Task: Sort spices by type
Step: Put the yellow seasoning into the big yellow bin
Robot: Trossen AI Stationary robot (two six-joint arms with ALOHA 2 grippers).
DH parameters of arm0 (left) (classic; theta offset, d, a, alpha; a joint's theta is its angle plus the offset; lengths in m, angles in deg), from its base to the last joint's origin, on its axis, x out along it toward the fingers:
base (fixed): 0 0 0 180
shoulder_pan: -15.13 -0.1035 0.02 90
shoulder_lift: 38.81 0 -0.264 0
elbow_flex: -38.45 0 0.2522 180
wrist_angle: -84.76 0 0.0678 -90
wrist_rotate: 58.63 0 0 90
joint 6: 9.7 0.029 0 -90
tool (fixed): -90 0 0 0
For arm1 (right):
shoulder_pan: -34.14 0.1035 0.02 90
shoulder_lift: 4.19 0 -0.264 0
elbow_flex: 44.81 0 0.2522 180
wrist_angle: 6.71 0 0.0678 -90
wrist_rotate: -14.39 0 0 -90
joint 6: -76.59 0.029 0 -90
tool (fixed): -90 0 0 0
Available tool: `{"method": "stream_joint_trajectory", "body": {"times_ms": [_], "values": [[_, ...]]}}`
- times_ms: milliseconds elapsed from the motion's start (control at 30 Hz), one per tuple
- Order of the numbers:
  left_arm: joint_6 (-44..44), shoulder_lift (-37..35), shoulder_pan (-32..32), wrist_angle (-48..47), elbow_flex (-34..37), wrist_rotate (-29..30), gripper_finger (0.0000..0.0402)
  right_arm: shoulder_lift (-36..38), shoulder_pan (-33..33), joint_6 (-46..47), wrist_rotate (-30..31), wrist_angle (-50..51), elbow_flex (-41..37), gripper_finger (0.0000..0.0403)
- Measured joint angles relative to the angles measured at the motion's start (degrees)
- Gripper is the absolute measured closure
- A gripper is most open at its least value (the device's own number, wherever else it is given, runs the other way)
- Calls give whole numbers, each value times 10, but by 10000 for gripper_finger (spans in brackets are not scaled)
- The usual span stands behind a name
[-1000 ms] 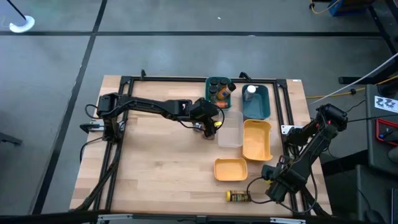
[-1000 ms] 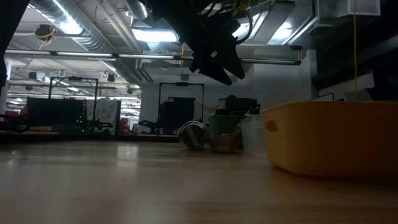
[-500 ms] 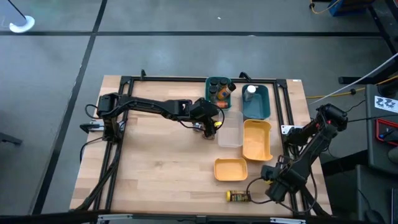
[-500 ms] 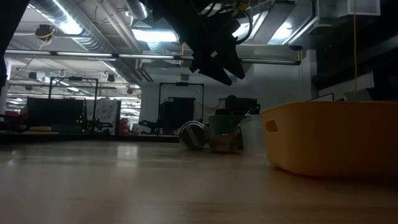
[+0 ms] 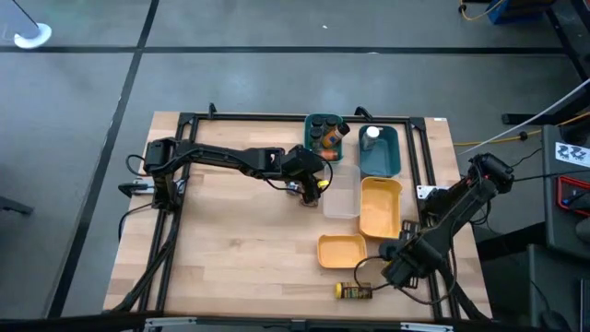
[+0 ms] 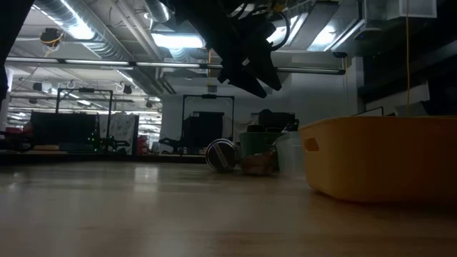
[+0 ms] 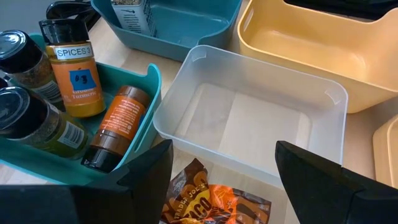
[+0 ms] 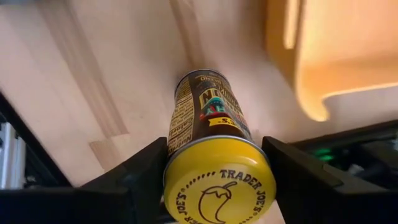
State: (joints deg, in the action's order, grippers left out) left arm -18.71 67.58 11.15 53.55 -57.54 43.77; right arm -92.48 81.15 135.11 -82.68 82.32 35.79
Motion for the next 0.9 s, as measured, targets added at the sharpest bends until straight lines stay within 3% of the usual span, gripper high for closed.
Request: {"method": "stream_joint_trajectory", "body": {"times_ms": [600, 900], "values": [[0, 0, 0, 0, 0, 0, 137, 2, -84, -123, 8, 149, 157, 160], [4, 0, 0, 1, 0, 0, 137, 13, -142, -209, 71, 148, 172, 162]]}}
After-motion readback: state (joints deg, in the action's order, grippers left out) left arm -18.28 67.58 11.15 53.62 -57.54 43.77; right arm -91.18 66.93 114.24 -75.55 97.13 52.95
